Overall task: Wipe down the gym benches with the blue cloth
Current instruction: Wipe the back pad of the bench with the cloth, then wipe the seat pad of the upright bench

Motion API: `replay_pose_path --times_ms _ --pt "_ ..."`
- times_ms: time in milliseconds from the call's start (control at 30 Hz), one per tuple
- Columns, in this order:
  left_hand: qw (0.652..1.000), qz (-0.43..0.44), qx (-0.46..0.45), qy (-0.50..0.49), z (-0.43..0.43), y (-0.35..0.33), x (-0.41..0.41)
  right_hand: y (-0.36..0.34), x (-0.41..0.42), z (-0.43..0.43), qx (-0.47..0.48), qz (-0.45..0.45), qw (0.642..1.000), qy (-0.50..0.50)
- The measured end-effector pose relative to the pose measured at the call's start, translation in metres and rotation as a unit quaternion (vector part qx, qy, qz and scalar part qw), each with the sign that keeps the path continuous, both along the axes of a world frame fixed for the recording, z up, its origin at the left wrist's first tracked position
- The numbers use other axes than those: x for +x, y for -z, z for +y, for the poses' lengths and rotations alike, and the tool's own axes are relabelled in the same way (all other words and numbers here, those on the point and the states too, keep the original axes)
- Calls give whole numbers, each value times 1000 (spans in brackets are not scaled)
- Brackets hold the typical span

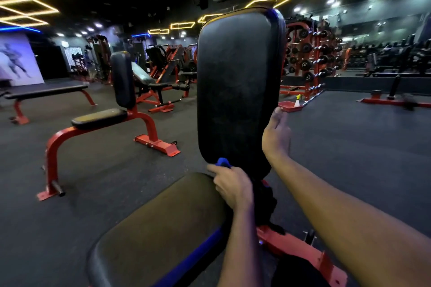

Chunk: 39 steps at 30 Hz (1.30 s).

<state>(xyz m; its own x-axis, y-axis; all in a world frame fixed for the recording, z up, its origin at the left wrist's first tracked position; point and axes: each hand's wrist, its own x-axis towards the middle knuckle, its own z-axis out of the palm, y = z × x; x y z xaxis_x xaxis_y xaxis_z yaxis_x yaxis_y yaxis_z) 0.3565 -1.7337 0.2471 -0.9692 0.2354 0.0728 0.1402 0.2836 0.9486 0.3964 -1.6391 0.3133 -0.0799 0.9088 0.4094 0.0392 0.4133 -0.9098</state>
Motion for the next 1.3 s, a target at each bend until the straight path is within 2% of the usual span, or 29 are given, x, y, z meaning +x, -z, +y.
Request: replay_pose_path --times_ms 100,133,167,233,333,433,500,567,633,700,833,967,1167,1300 --pt "997 24 69 10 -25 -28 -17 5 7 -17 155 -62 976 141" --pt "996 37 81 29 -35 -40 -29 7 7 -24 217 -63 963 151" --pt "992 50 96 61 -42 -48 -40 9 7 -33 269 -58 952 136" --pt "981 72 117 140 -57 -61 -64 10 2 -45 309 -47 949 50" --pt "961 101 90 241 -80 -70 -93 14 -21 -56 260 -85 957 -97" --pt "945 62 103 304 -96 -74 -129 20 -57 -60 104 -113 966 -208" --pt "941 45 104 320 -102 -75 -150 20 -79 -59 -51 -51 948 -310" --pt "945 48 73 314 -101 -75 -171 20 -103 -52 -116 -27 924 -364" --pt "951 60 34 301 -103 -82 -192 16 -125 -49 -119 -36 914 -385" --pt "954 114 -37 274 -109 -97 -207 5 -137 -53 -97 -72 918 -378" --pt "941 200 -160 222 -134 -158 -216 -45 -144 -60 -43 -145 924 -350" --pt "947 163 -167 222 -166 -249 -206 -137 -140 -77 -18 -228 897 -377" --pt "940 131 -197 247 -217 -406 -178 -307 -120 -118 -32 -281 877 -388" --pt "933 143 -205 260 -252 -492 -154 -399 -97 -154 -28 -311 868 -386"
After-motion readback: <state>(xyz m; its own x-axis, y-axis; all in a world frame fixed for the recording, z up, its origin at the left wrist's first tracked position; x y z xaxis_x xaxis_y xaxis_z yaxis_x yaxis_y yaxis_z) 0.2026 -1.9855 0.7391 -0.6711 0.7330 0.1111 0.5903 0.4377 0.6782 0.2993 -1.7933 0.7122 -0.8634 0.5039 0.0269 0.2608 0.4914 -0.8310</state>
